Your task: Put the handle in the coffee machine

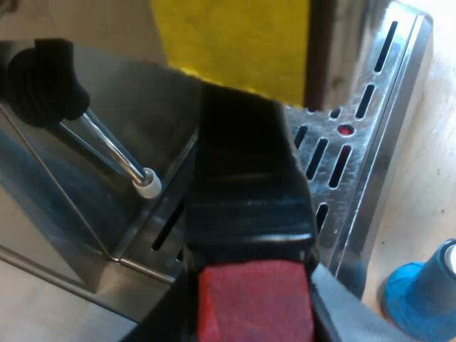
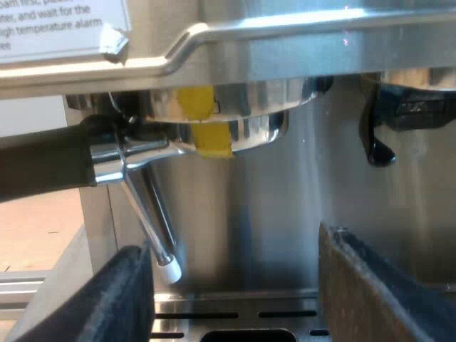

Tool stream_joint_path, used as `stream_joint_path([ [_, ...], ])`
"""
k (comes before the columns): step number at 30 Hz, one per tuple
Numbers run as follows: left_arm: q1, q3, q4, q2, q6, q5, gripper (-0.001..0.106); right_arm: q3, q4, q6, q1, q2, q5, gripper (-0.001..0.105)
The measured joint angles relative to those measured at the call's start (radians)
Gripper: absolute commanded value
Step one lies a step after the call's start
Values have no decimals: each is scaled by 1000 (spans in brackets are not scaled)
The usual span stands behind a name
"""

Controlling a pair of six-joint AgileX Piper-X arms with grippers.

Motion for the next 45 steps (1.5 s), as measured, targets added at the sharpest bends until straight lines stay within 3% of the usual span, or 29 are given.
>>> stream_joint_path([
  [7,0,0,20,0,-41,12,0,0,82,7,-13,0,0,54],
  [15,0,-31,84,0,-49,3,0,0,104,15,-100,0,-149,53],
  [19,0,-42,102,0,-44,-6,0,0,105,15,-135,0,-191,40],
  [25,0,-42,107,0,-44,-5,0,-7,102,32,-159,16,-222,39],
  [30,0,-44,118,0,-44,-5,0,-58,99,36,-164,69,-228,30],
  [37,0,-45,122,0,-47,-6,0,-180,67,30,-178,167,-215,29],
  [45,0,-45,122,0,-47,-6,0,-254,-19,25,-210,246,-213,29],
])
